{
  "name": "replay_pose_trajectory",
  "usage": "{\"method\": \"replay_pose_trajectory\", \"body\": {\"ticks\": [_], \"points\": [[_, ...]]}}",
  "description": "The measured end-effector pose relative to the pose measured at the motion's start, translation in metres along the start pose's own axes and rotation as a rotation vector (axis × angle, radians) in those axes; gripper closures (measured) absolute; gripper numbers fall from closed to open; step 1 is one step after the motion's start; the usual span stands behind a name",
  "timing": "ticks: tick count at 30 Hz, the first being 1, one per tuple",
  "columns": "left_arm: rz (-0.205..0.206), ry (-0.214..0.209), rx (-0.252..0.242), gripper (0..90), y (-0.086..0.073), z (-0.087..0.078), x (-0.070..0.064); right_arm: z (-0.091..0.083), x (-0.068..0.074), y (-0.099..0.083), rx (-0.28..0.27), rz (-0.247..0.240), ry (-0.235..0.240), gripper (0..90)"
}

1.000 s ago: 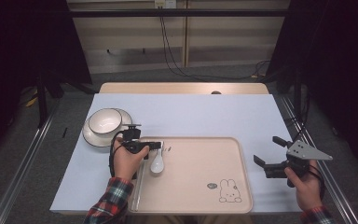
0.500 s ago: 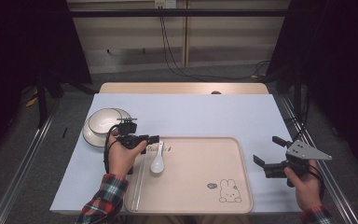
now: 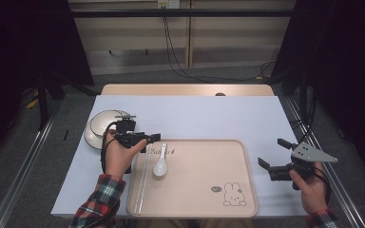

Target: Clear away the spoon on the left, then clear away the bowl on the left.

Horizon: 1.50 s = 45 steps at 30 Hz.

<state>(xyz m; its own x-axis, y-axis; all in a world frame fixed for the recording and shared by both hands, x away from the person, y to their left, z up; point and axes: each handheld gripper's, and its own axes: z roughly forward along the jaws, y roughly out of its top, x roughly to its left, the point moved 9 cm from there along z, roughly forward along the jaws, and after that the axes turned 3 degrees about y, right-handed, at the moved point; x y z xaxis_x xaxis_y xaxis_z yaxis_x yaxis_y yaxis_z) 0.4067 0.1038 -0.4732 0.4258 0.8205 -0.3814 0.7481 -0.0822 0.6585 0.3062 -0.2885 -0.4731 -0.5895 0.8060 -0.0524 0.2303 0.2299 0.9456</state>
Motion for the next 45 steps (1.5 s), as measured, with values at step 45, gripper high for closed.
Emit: {"method": "replay_pose_trajectory", "body": {"ticks": [45], "points": [[0.041,0.07,0.009,10.6,0.032,-0.042,0.029,0.0,-0.002,-0.001,0.005,0.002,-0.005,0.0]]}}
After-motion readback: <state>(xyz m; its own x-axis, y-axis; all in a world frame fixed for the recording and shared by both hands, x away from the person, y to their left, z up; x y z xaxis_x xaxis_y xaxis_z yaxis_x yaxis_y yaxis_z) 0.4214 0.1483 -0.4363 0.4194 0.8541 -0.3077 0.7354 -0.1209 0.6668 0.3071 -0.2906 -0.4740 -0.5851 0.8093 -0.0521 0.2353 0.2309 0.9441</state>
